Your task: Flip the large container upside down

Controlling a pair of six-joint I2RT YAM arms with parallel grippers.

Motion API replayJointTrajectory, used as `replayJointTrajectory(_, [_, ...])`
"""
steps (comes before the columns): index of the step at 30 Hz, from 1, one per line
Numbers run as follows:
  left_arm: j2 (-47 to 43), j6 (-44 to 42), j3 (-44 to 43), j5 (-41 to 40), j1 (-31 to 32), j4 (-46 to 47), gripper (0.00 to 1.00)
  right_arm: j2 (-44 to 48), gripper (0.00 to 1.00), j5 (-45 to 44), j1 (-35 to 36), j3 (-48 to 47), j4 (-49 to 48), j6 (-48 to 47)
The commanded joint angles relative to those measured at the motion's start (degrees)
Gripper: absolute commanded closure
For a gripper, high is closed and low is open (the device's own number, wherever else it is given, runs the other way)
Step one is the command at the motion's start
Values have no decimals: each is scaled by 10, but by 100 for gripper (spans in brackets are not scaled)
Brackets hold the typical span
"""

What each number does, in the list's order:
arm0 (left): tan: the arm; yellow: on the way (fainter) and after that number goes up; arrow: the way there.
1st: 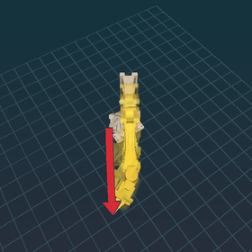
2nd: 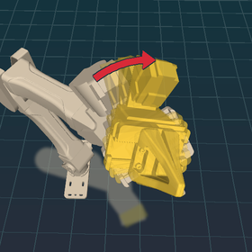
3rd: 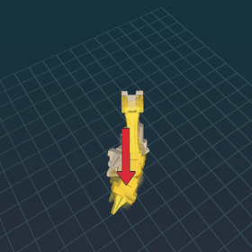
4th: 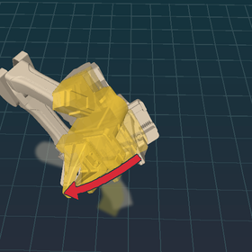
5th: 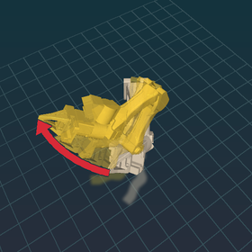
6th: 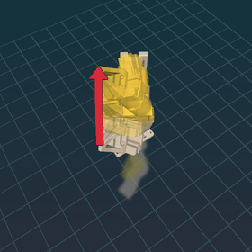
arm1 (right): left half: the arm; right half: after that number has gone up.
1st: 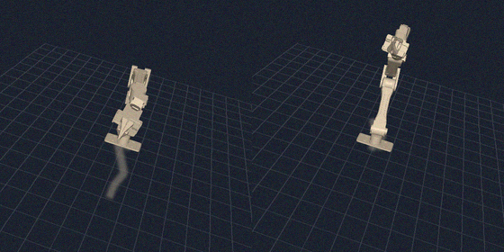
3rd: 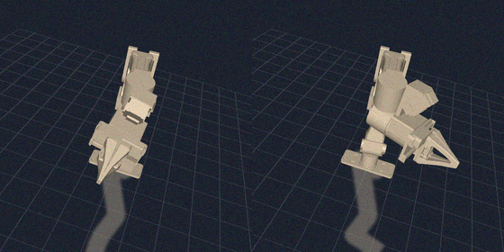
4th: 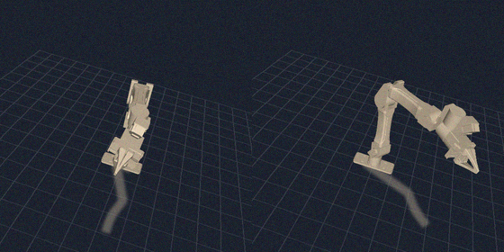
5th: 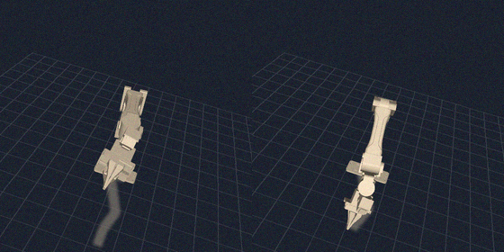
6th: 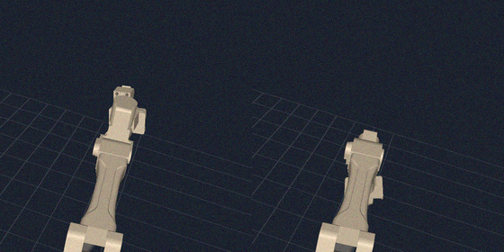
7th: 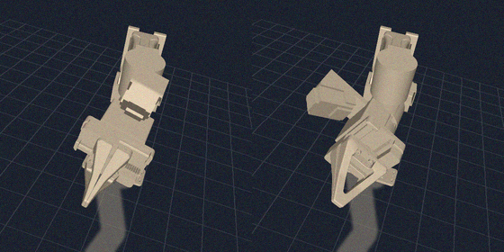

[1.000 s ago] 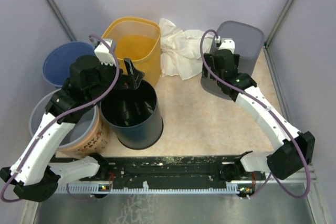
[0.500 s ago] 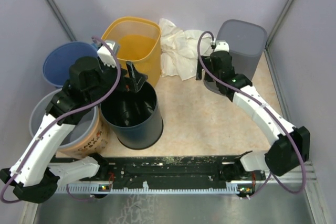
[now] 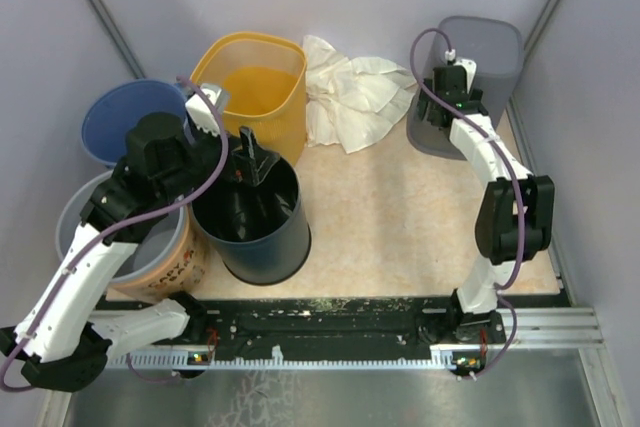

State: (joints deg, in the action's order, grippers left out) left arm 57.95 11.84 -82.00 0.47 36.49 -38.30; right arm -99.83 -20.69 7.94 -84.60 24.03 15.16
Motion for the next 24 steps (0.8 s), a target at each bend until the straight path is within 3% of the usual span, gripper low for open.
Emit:
replayJointTrajectory(1, [-4,-46,-23,16,-3,-46,0,33,9,-14,1,-11,3,18])
replayJointTrajectory(12, [47,-97,-112,24,7,-241,1,273,10,113,1,224,-56,75])
replayJointTrajectory(16, [62,-70,-113,10,66,-276,2,319,10,142,1,272,-70,87])
replayJointTrajectory(20, [82,-33,-94,-54,166,-291,1,301,10,95,-4,264,-114,96])
replayJointTrajectory(23, [93,-27,-80,-44,185,-291,1,236,11,92,-22,218,-143,133])
replayJointTrajectory(24, [88,-26,-68,-41,190,-281,1,175,11,71,-25,176,-164,167])
